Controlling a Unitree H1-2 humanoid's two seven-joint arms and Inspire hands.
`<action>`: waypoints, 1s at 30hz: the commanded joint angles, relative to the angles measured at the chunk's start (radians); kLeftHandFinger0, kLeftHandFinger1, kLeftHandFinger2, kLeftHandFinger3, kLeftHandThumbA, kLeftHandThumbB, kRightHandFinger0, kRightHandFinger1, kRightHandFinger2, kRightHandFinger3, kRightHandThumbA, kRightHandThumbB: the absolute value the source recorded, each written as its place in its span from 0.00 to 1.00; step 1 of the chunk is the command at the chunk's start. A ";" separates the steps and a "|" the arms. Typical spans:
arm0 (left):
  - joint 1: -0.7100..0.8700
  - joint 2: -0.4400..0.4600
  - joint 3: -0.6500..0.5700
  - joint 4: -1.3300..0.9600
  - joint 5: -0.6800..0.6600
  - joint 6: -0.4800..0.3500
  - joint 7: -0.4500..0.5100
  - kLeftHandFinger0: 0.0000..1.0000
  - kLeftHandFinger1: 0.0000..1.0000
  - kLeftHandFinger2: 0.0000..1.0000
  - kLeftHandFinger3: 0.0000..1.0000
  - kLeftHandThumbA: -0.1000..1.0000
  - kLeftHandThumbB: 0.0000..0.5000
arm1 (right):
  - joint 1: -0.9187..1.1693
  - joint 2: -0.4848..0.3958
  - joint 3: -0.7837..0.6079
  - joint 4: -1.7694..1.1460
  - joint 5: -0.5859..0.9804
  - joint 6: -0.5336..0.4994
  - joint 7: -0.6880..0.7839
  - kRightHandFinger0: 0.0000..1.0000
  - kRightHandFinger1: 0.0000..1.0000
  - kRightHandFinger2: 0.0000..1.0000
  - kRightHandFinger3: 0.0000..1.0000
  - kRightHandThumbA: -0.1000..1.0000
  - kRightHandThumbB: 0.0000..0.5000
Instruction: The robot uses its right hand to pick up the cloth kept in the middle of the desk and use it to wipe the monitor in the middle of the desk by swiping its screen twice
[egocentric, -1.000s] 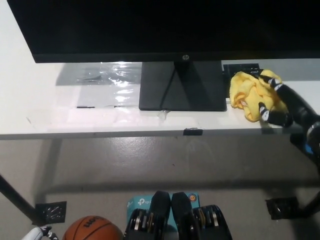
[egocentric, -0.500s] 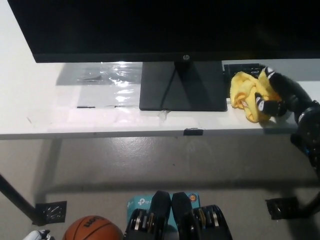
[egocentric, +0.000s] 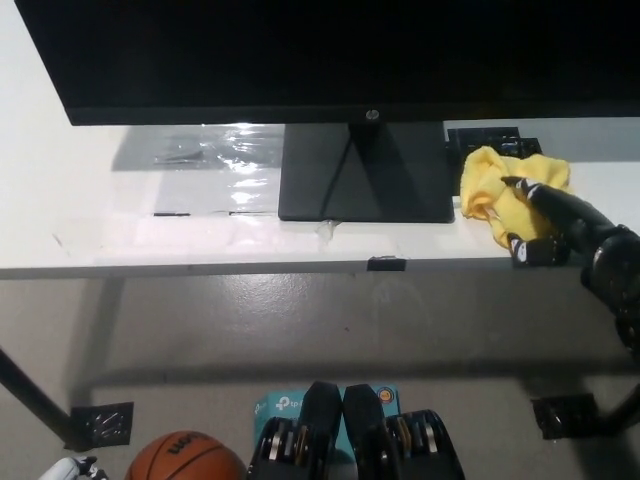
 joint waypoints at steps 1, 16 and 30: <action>-0.010 0.029 0.024 -0.019 -0.004 -0.008 -0.008 1.00 1.00 1.00 1.00 0.34 1.00 | -0.014 -0.013 0.025 0.006 -0.204 0.020 0.025 0.71 1.00 1.00 1.00 0.34 0.34; -0.001 0.042 0.016 -0.037 0.004 -0.010 -0.020 1.00 1.00 1.00 1.00 0.37 0.98 | 0.026 0.015 0.089 0.188 -0.333 -0.105 -0.537 0.00 0.15 0.26 0.46 0.00 0.12; 0.014 0.037 0.029 -0.044 -0.020 -0.017 -0.033 1.00 1.00 1.00 1.00 0.37 0.99 | 0.102 0.151 -0.163 0.165 -0.062 -0.187 -0.599 0.00 0.00 0.21 0.31 0.00 0.01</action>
